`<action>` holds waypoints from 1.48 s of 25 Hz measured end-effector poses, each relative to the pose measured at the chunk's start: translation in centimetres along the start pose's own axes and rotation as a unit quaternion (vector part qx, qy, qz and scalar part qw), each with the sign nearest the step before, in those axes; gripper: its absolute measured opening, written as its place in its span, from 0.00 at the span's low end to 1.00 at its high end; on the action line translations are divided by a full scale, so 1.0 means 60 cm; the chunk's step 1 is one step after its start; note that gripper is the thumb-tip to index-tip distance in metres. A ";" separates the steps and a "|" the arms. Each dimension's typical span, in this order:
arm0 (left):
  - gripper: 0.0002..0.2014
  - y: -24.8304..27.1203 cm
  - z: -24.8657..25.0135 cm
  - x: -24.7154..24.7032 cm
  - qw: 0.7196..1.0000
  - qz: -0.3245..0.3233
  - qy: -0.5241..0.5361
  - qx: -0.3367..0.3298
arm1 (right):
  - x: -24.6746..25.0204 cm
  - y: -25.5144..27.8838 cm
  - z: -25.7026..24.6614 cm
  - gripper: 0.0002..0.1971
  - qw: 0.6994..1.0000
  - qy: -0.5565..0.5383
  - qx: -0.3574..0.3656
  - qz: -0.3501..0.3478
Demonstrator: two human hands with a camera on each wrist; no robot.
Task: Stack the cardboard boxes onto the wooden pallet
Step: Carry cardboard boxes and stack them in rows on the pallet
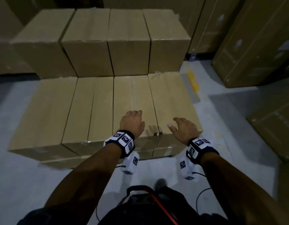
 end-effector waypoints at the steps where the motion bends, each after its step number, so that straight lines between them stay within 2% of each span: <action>1: 0.26 0.000 0.015 0.010 1.000 0.016 -0.003 -0.011 | 0.012 0.008 0.006 0.30 1.000 -0.006 -0.004 0.015; 5: 0.26 -0.005 0.081 0.033 0.998 0.050 0.005 -0.038 | 0.061 0.026 0.041 0.30 0.998 -0.024 -0.018 0.055; 10: 0.25 -0.049 0.190 0.047 0.994 0.095 0.026 -0.051 | 0.126 0.011 0.136 0.29 0.992 -0.058 -0.019 0.108; 17: 0.25 -0.170 0.433 0.025 0.992 0.115 0.058 -0.007 | 0.205 -0.035 0.393 0.28 0.992 -0.058 0.014 0.111; 23: 0.26 -0.251 0.581 0.035 0.991 0.114 0.062 0.019 | 0.263 -0.087 0.544 0.27 0.992 -0.064 0.039 0.102; 28: 0.24 -0.363 0.624 0.019 0.991 0.102 0.069 0.046 | 0.272 -0.203 0.614 0.28 0.993 -0.060 0.064 0.074; 33: 0.21 -0.541 0.618 0.015 0.985 0.111 0.088 0.096 | 0.299 -0.415 0.651 0.29 0.993 -0.022 0.106 0.049; 37: 0.22 -0.682 0.597 0.063 0.975 0.145 0.096 0.141 | 0.360 -0.588 0.641 0.29 0.989 0.005 0.144 0.026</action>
Point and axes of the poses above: each hand's wrist, its own y-axis away from the middle knuckle, its own x-axis out of the back of the hand, z = x × y, the point moved 3 cm from there along -y, towards the middle knuckle, and after that the axes turned 2 degrees about y, right-handed, at the moved point
